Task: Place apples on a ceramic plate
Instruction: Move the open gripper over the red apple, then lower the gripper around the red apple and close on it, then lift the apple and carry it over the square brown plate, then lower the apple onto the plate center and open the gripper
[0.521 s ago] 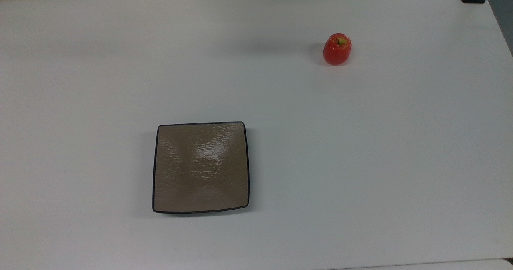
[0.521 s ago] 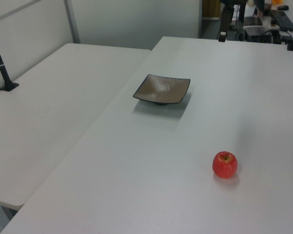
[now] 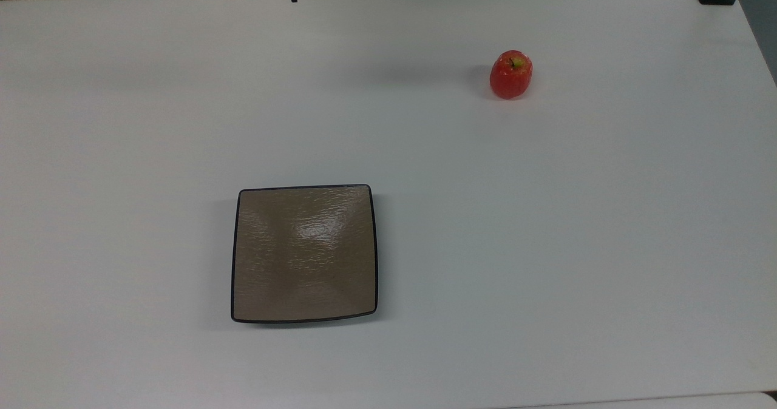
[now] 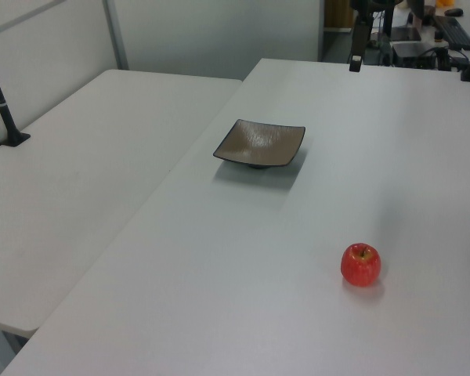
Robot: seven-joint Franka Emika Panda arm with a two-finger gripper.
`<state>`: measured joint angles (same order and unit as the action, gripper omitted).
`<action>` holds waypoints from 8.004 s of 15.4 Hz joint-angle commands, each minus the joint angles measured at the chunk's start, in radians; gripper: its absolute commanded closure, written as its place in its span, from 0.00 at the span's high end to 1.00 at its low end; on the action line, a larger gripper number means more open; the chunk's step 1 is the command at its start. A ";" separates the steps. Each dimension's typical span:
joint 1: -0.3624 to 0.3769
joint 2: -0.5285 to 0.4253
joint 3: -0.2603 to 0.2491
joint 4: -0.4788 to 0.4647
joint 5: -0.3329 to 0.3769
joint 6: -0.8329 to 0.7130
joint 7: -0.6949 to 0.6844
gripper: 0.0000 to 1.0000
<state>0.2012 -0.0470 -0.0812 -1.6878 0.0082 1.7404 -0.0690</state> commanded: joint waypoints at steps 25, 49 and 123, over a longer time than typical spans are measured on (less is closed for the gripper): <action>0.314 0.016 0.128 -0.139 0.088 -0.023 0.106 1.00; 0.307 0.205 0.265 -0.486 -0.079 0.636 0.064 1.00; -0.008 0.563 -0.074 0.226 0.018 0.578 -0.121 1.00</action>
<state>0.1940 0.6640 -0.1654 -1.3424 0.0077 2.3503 -0.1748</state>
